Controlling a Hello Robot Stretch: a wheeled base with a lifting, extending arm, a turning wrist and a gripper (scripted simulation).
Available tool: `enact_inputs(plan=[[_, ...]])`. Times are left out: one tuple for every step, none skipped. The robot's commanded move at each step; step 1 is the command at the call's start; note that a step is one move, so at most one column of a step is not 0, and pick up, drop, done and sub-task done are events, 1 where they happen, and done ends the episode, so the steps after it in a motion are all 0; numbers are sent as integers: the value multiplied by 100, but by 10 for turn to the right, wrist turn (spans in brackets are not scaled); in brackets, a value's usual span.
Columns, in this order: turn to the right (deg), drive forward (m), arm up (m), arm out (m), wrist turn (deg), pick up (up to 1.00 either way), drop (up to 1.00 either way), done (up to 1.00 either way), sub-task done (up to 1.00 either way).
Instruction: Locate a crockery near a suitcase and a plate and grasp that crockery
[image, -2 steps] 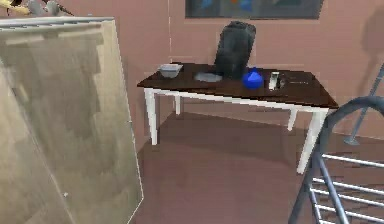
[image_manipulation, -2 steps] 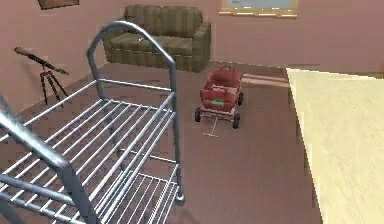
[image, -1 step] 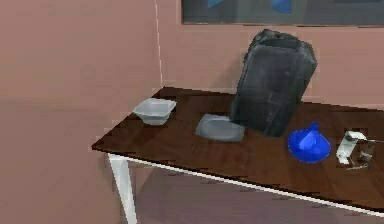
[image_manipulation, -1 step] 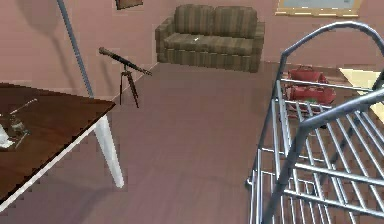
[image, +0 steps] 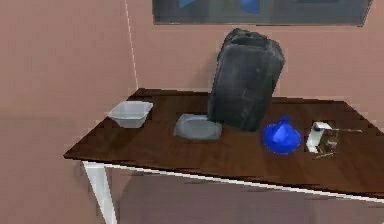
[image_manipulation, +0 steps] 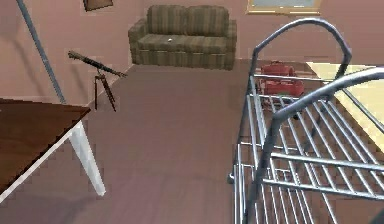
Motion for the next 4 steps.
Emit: enact_inputs(plan=[[0,5,0,0,0,0,0,0,0],[450,0,0,0,0,0,0,0,0],[90,0,0,0,0,0,0,0,0],[30,0,0,0,0,0,0,0,0]])
